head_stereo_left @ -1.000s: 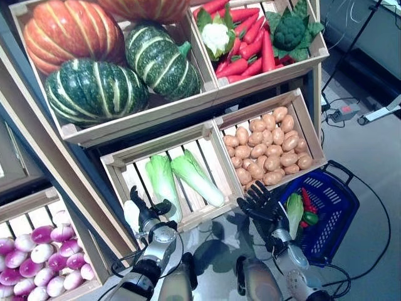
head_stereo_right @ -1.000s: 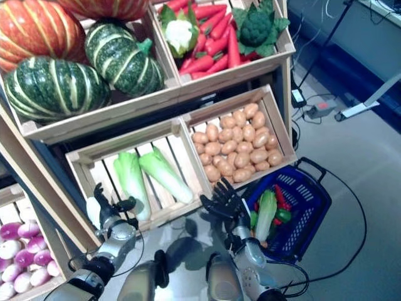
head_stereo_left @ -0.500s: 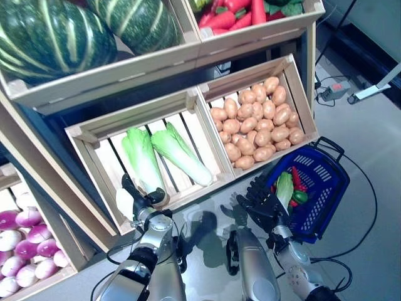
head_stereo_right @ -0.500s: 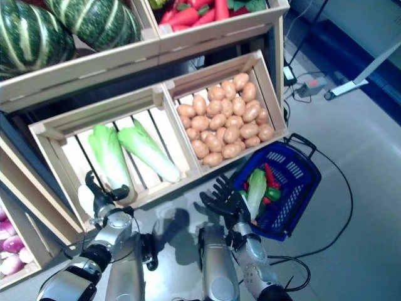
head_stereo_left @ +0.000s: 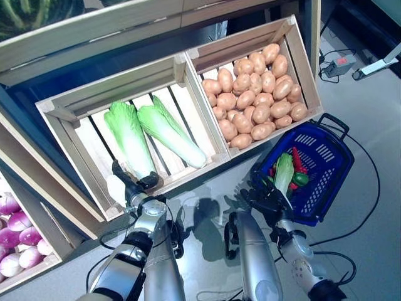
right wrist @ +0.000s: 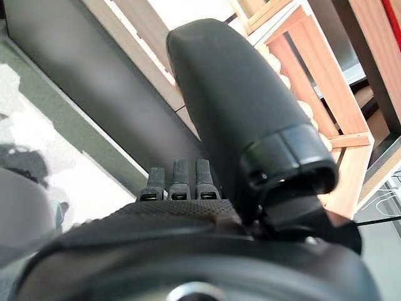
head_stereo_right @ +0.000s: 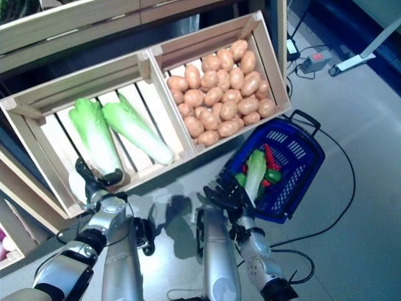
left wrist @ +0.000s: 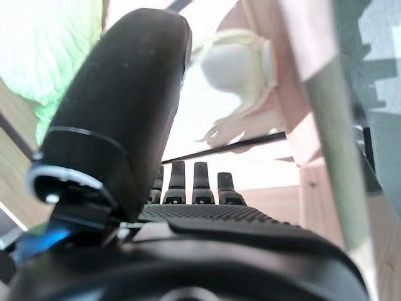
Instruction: Put vegetables into the basket
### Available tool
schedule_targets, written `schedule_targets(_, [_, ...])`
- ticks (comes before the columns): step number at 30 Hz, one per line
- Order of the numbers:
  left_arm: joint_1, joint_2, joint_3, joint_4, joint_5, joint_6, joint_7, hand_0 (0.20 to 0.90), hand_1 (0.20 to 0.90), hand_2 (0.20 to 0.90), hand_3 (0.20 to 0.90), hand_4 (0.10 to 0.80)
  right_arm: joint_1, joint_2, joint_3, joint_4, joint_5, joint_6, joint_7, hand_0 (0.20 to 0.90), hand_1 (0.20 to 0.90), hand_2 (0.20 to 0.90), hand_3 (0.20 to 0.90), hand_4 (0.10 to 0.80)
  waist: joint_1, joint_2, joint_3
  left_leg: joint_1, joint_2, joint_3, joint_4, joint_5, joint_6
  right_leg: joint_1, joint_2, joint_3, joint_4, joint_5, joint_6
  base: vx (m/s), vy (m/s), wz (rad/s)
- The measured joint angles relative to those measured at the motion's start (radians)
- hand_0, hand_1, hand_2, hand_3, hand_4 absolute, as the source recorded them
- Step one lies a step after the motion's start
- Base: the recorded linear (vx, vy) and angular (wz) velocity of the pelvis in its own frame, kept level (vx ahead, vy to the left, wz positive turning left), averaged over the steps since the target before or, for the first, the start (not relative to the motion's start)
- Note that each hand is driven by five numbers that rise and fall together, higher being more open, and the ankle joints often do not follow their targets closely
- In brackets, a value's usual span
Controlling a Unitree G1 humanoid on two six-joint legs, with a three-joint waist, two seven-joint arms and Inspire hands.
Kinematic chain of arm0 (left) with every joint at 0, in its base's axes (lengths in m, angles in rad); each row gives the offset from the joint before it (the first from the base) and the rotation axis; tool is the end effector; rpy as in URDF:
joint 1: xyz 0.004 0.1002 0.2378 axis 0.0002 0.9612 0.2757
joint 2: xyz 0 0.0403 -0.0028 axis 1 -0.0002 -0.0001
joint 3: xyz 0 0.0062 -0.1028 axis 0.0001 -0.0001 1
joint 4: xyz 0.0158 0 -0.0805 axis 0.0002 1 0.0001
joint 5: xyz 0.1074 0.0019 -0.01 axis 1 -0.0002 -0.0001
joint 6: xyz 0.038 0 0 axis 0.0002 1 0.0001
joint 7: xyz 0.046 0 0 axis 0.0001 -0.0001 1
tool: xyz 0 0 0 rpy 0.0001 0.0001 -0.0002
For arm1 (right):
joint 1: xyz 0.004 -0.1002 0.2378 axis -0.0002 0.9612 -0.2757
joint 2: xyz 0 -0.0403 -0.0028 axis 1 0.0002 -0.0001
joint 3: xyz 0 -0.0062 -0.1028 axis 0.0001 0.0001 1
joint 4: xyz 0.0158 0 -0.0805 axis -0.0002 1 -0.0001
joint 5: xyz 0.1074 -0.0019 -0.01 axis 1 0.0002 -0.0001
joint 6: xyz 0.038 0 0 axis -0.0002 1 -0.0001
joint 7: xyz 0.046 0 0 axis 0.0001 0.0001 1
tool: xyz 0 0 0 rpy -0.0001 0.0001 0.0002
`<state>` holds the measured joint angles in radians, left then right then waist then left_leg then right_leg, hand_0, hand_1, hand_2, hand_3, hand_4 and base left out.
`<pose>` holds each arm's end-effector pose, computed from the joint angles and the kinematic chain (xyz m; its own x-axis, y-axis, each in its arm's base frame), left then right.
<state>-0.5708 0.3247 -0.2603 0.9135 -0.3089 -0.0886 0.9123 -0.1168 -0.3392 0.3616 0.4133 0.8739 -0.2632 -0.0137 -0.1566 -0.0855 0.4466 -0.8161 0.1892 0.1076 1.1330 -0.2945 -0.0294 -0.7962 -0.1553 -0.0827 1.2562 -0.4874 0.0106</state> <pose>0.2993 0.1921 0.0251 0.6540 0.7551 -0.0466 -0.7032 0.6294 0.3307 0.2156 -0.1739 -0.0064 0.9823 0.0824 -0.1682 -0.0028 0.9045 0.4264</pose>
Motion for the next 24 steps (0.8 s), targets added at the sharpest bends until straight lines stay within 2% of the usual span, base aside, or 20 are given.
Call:
schedule_targets(6, [-0.058, 0.073, 0.003, 0.032, -0.036, 0.001, -0.049, 0.9, 0.9, 0.9, 0.9, 0.8, -0.015, -0.045, -0.005, -0.022, 0.001, 0.026, -0.008, 0.9, 0.9, 0.9, 0.9, 0.8, -0.036, -0.004, 0.018, -0.053, 0.003, -0.002, 0.031, -0.004, -0.003, -0.065, 0.002, 0.01, 0.031, 0.001, 0.0, -0.003, 0.023, -0.09])
schedule_targets(10, [-0.072, 0.111, 0.017, 0.048, -0.092, -0.001, -0.057, 0.9, 0.9, 0.9, 0.9, 0.8, -0.015, -0.057, -0.008, -0.026, 0.002, 0.044, -0.014, 0.9, 0.9, 0.9, 0.9, 0.8, -0.039, 0.005, 0.022, -0.065, 0.012, -0.001, 0.046, -0.009, -0.008, -0.084, 0.008, 0.014, 0.048, -0.001, -0.004, -0.003, 0.017, -0.06])
schedule_targets(12, [-0.084, 0.141, 0.053, 0.054, -0.107, -0.001, -0.079, 0.9, 0.9, 0.9, 0.9, 0.8, -0.016, -0.061, -0.012, -0.041, 0.002, 0.048, -0.017, 0.9, 0.9, 0.9, 0.9, 0.8, -0.04, 0.012, 0.026, -0.089, 0.019, -0.001, 0.061, -0.009, -0.008, -0.11, 0.009, 0.013, 0.063, -0.003, -0.007, 0.001, 0.01, -0.05])
schedule_targets(16, [-0.105, 0.168, 0.052, 0.07, -0.12, 0.006, -0.077, 0.9, 0.9, 0.9, 0.9, 0.8, -0.016, -0.077, -0.033, -0.049, 0.001, 0.062, -0.018, 0.9, 0.9, 0.9, 0.9, 0.8, -0.039, 0.027, 0.033, -0.124, 0.02, -0.005, 0.091, -0.013, -0.008, -0.144, 0.009, 0.017, 0.088, -0.004, -0.008, 0.002, 0.003, -0.01])
schedule_targets(19, [-0.127, 0.216, 0.06, 0.092, -0.14, 0.016, -0.082, 0.9, 0.9, 0.9, 0.9, 0.8, -0.016, -0.085, -0.039, -0.065, 0.001, 0.062, -0.022, 0.9, 0.9, 0.9, 0.9, 0.8, -0.041, 0.031, 0.035, -0.157, 0.021, -0.014, 0.12, -0.019, -0.003, -0.179, 0.008, 0.017, 0.106, -0.003, -0.008, 0.006, 0.012, -0.11])
schedule_targets(22, [-0.187, 0.221, 0.069, 0.129, -0.166, 0.037, -0.091, 0.9, 0.9, 0.9, 0.9, 0.8, -0.016, -0.084, -0.039, -0.068, 0.001, 0.067, -0.031, 0.9, 0.9, 0.9, 0.9, 0.8, -0.047, 0.034, 0.037, -0.179, 0.02, -0.012, 0.109, -0.02, -0.002, -0.2, 0.007, 0.018, 0.098, -0.002, -0.006, 0.005, 0.004, 0.0])
schedule_targets(23, [-0.202, 0.227, 0.069, 0.136, -0.193, 0.046, -0.102, 0.9, 0.9, 0.9, 0.9, 0.8, -0.008, -0.087, -0.039, -0.069, 0.001, 0.068, -0.034, 0.9, 0.9, 0.9, 0.9, 0.8, -0.048, 0.034, 0.037, -0.182, 0.018, -0.015, 0.159, -0.039, 0.025, -0.207, 0.004, 0.019, 0.095, -0.002, -0.006, 0.006, -0.004, -0.1])
schedule_targets(24, [-0.206, 0.232, 0.07, 0.145, -0.22, 0.053, -0.104, 0.705, 0.705, 0.705, 0.705, 0.67, -0.009, -0.088, -0.041, -0.071, 0.001, 0.068, -0.042, 0.9, 0.9, 0.9, 0.9, 0.8, -0.048, 0.038, 0.036, -0.162, 0.02, -0.018, 0.237, -0.075, 0.048, -0.212, -0.001, 0.019, 0.1, -0.002, -0.005, 0.008, -0.007, -0.22])
